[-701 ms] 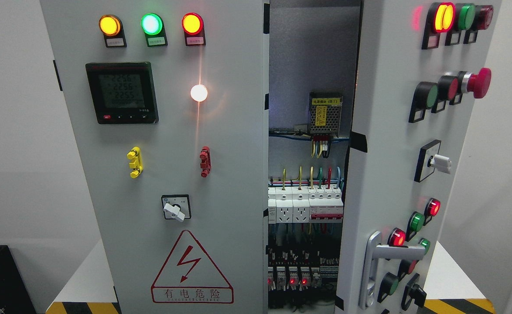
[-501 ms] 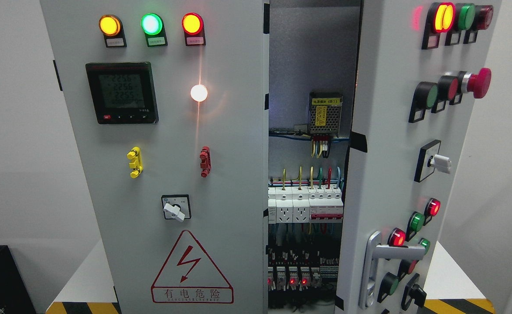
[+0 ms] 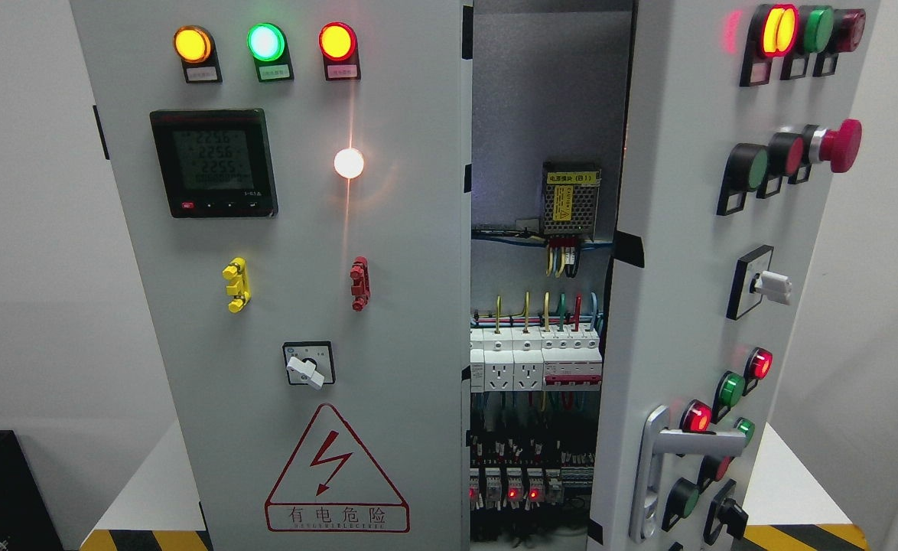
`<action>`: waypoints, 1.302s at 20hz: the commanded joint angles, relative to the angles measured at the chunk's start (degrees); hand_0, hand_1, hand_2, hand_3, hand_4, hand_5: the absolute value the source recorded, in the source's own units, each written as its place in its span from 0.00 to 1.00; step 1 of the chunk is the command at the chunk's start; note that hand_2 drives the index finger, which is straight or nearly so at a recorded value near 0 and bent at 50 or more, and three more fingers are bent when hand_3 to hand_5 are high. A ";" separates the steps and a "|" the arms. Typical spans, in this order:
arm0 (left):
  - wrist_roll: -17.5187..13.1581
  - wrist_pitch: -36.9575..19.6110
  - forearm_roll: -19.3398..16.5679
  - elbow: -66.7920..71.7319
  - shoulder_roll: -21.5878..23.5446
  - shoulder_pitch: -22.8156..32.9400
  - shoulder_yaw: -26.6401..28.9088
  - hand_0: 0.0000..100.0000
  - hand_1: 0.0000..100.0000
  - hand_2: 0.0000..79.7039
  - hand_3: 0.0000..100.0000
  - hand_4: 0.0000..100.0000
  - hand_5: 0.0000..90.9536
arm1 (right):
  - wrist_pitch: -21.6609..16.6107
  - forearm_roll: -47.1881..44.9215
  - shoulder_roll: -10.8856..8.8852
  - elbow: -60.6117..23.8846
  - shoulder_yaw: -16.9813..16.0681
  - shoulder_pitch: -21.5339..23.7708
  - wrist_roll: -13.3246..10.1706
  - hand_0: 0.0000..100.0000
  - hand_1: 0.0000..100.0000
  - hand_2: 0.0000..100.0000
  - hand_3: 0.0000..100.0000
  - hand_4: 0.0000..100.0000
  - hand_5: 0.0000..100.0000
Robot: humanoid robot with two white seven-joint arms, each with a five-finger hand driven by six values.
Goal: Open door with both hands
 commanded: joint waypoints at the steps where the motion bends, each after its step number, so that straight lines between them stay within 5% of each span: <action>1: 0.09 -0.39 0.03 -20.32 4.76 7.02 -0.34 0.00 0.00 0.00 0.00 0.00 0.00 | 0.01 -0.52 0.08 -0.23 -0.08 0.00 0.04 0.19 0.00 0.00 0.00 0.00 0.00; 12: 0.18 0.05 0.12 -66.81 17.15 22.32 -0.52 0.00 0.00 0.00 0.00 0.00 0.00 | 0.01 -0.52 0.08 -0.23 -0.08 0.00 -0.05 0.19 0.00 0.00 0.00 0.00 0.00; 26: 0.18 -0.30 0.64 -98.56 33.06 21.90 -0.69 0.00 0.00 0.00 0.00 0.00 0.00 | 0.01 -0.52 0.08 -0.23 -0.08 0.00 -0.05 0.19 0.00 0.00 0.00 0.00 0.00</action>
